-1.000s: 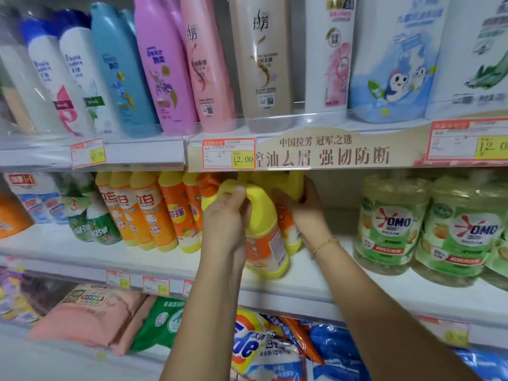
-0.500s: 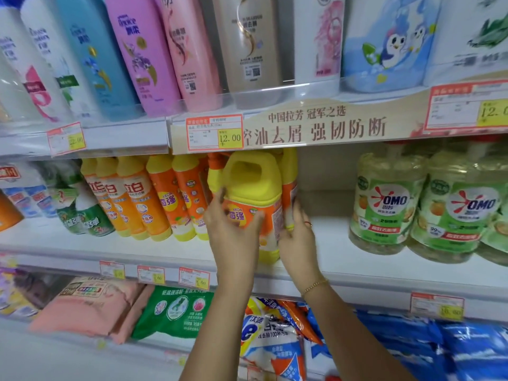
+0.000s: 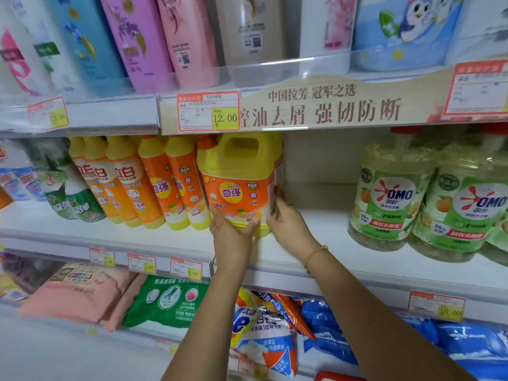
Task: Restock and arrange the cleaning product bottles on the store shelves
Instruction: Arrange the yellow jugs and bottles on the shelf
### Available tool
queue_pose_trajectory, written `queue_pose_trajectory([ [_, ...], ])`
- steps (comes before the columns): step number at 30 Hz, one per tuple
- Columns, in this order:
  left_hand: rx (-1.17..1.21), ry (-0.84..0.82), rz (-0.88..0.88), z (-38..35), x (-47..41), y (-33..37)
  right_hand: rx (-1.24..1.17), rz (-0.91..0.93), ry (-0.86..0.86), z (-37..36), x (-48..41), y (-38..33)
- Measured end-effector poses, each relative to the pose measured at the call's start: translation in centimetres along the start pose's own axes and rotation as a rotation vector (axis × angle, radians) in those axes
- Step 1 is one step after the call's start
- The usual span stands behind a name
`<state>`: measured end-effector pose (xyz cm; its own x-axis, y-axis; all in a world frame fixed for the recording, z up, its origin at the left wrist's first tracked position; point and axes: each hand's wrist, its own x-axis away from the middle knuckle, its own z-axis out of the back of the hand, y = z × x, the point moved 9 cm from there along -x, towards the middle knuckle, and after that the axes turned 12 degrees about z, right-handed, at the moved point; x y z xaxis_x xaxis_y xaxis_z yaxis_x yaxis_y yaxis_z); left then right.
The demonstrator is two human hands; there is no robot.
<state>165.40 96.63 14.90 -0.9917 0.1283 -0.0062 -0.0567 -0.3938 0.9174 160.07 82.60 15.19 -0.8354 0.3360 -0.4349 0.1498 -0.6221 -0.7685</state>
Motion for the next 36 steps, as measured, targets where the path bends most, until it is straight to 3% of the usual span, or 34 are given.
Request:
queue_pose_trajectory([
  [8,-0.107,0.039,0.112,-1.3,-0.3,0.2,0.292,0.039,0.062,-0.7,-1.0,-0.5],
  [20,-0.215,-0.012,0.094,-0.6,0.2,0.9,-0.003,-0.124,0.058,-1.1,-1.0,1.3],
  [32,-0.367,-0.138,-0.023,-0.1,0.6,-0.1,-0.161,-0.103,0.063,-1.4,-0.6,2.1],
  [36,-0.151,-0.17,-0.102,4.0,3.8,-0.6,0.135,-0.133,0.011,-0.6,1.3,-0.2],
])
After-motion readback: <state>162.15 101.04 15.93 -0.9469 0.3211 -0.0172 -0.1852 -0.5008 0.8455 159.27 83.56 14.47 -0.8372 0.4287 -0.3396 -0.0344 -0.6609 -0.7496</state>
